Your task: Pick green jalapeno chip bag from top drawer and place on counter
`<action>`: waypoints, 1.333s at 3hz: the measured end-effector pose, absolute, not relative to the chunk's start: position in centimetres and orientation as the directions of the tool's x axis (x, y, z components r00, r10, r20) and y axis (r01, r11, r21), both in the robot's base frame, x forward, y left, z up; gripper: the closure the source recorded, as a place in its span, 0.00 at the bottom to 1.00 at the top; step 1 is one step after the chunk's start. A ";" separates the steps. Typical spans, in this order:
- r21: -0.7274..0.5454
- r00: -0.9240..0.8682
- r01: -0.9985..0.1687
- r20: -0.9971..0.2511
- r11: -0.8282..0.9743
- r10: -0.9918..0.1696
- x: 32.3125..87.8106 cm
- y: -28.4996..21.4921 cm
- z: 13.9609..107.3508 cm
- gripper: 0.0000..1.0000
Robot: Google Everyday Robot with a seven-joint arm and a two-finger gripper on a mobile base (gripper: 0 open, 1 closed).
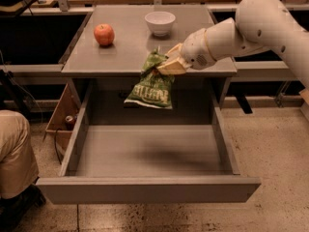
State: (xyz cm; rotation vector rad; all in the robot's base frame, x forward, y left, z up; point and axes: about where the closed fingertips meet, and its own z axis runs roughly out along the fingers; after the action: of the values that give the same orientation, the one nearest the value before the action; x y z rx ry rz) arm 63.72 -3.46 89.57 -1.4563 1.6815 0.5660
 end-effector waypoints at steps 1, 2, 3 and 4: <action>-0.249 0.071 -0.944 -0.794 0.217 -0.604 65.5 -3.4 93.3 1.00; -0.311 0.121 -0.926 -0.780 0.213 -0.613 67.3 -3.9 96.3 1.00; -0.362 0.168 -0.907 -0.781 0.216 -0.602 70.2 -5.0 98.5 1.00; -0.379 0.186 -0.897 -0.791 0.228 -0.582 72.1 -5.9 99.1 1.00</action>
Offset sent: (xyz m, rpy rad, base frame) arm 0.0610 -0.0175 0.1126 -0.0490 -0.2277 -0.0014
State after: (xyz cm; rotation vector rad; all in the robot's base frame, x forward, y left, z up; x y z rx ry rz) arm 72.10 -5.87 99.09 -1.4606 1.5030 0.3964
